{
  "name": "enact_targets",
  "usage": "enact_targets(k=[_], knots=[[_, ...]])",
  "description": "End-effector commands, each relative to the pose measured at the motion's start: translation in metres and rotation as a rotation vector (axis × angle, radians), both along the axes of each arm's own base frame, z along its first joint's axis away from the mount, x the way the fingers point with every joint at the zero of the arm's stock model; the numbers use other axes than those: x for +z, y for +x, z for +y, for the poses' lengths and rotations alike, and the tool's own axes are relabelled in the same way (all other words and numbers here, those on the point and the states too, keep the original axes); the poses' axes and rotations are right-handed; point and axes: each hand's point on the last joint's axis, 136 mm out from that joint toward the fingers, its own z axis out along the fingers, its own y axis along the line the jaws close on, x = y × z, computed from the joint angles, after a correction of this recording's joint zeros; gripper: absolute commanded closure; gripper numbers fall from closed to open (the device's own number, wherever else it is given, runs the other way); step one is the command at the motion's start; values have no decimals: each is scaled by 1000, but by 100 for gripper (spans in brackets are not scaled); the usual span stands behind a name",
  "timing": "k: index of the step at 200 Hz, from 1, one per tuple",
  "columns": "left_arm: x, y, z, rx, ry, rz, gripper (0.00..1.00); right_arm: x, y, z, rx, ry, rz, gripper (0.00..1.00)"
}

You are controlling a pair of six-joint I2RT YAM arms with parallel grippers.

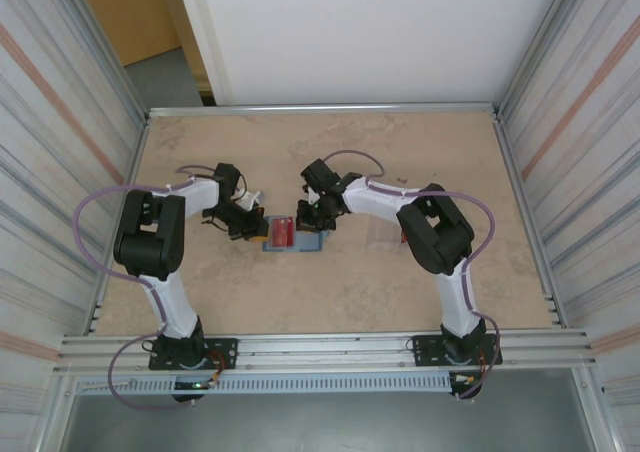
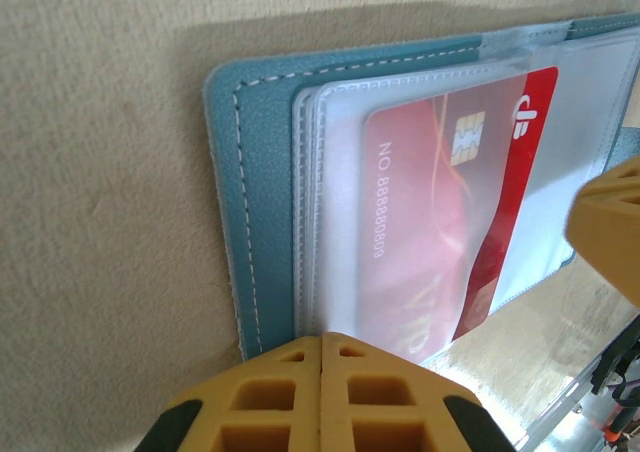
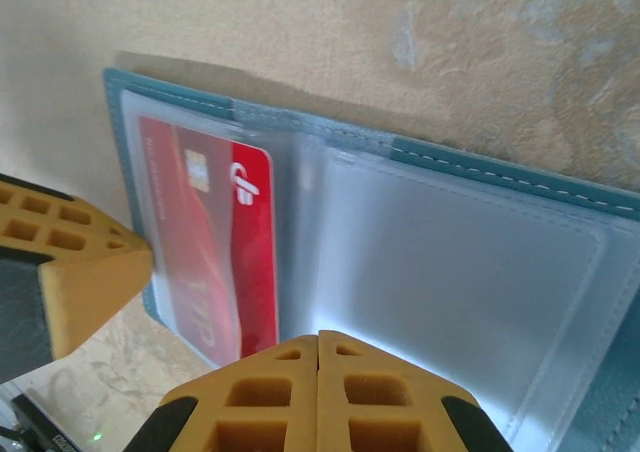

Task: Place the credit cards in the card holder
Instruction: Insert the credit card into the card slot.

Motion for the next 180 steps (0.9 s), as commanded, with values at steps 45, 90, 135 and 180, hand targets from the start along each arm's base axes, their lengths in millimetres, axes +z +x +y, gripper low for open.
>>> enact_targets(k=[45,90,135,180], knots=[[0,0,0,-7,-4,5,100,-16,-9,20,48,22,34,100],[0,-1,-1,-4,-9,11,100,-17,-11,32,69,34,42,100],[10,3,1,1,-5,-9,100,-15,-10,32,76,26,41,100],[31,9,7,34,-32,-77,100,-12,-8,30,75,24,34,100]])
